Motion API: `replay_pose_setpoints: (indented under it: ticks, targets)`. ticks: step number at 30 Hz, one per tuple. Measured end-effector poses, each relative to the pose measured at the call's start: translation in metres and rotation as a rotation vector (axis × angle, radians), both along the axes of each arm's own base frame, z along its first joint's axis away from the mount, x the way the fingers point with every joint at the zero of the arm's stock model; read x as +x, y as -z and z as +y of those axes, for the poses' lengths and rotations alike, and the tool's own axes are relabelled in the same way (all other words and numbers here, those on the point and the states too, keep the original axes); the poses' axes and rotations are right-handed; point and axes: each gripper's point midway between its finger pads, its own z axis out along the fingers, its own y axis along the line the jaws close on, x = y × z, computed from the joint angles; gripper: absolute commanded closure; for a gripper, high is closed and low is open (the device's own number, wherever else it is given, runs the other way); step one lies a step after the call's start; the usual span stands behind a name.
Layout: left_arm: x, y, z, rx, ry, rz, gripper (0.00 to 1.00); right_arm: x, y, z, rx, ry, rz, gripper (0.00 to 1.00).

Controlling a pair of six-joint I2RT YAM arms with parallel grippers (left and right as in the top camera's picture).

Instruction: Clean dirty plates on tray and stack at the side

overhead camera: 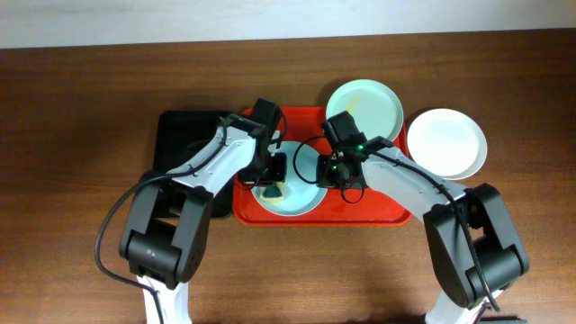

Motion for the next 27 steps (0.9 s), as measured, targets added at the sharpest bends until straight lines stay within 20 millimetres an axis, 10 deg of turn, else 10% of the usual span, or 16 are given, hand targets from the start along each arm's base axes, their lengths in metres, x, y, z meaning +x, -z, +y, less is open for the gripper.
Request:
replay_pose_setpoints:
  ticks: [14,27]
  targets:
    - [0.01,-0.017,-0.014,-0.153,0.038,0.028,1.0,0.0,-0.001,0.003,0.014,-0.004,-0.001,0.96]
    - [0.048,-0.025,0.029,0.038,0.004,-0.141,1.0,0.0,-0.001,0.003,0.016,-0.004,-0.001,0.96]
